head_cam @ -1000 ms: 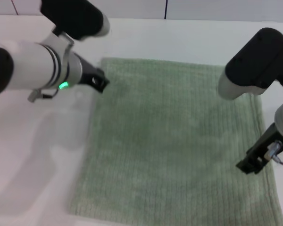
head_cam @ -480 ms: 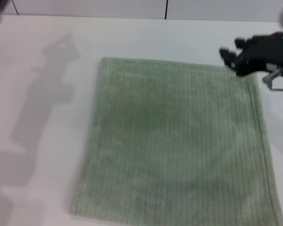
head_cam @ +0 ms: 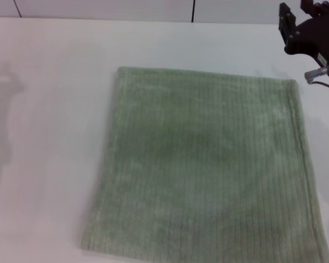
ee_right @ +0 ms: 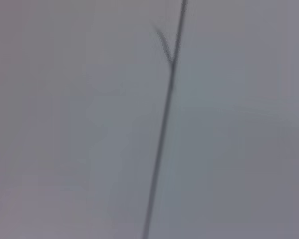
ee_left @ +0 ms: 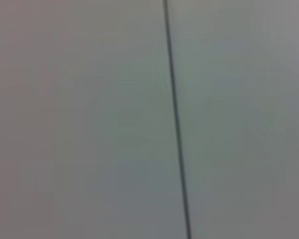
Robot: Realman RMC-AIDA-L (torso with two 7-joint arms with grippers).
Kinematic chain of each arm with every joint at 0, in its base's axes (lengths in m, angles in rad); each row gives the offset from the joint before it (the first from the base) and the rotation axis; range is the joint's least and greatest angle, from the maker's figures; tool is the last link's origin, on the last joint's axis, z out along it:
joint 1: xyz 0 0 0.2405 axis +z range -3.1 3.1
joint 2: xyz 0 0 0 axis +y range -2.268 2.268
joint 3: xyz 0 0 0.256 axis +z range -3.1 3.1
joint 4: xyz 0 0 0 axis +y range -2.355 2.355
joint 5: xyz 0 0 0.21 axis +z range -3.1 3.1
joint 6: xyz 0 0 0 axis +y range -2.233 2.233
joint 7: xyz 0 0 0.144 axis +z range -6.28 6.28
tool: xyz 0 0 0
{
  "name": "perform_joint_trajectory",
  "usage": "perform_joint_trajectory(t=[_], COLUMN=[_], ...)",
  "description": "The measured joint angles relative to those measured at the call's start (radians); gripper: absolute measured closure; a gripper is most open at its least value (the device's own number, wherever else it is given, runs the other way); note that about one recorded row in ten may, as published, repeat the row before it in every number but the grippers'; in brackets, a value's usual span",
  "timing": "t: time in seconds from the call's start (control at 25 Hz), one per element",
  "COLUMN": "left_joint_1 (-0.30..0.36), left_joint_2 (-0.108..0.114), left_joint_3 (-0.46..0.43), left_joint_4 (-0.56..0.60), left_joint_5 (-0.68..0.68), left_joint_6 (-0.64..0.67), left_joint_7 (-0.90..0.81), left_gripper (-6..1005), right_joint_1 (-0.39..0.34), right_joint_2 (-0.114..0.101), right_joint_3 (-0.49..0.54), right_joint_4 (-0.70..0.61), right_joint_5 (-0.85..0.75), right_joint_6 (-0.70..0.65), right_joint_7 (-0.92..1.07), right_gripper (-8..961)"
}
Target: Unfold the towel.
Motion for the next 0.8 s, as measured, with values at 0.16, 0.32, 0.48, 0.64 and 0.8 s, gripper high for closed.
perform_joint_trajectory(t=[0.16,0.32,0.48,0.64,0.8], left_joint_1=[-0.069,-0.120,-0.147,-0.169,-0.179], left_joint_2=[-0.002,-0.002,-0.003,-0.005,-0.005], left_joint_3=[-0.028,-0.045,-0.049,-0.050,-0.045], left_joint_4=[0.206,0.341,0.417,0.470,0.496], left_joint_5=[-0.009,-0.012,-0.012,-0.012,-0.011], left_joint_6=[0.086,0.116,0.125,0.139,0.144], left_joint_7=[-0.075,-0.123,-0.119,-0.117,-0.115], left_gripper=[881,875,658,499,339], right_joint_1=[0.089,0.158,0.158,0.159,0.158], right_joint_2=[0.001,0.002,0.002,0.001,0.001], right_joint_3=[-0.148,-0.229,-0.226,-0.217,-0.215], right_joint_4=[0.313,0.541,0.612,0.678,0.718], right_joint_5=[-0.104,-0.094,-0.080,-0.080,-0.080], right_joint_6=[0.466,0.798,0.852,0.849,0.855], right_joint_7=[0.089,0.241,0.360,0.476,0.504], right_gripper=[612,610,608,531,428])
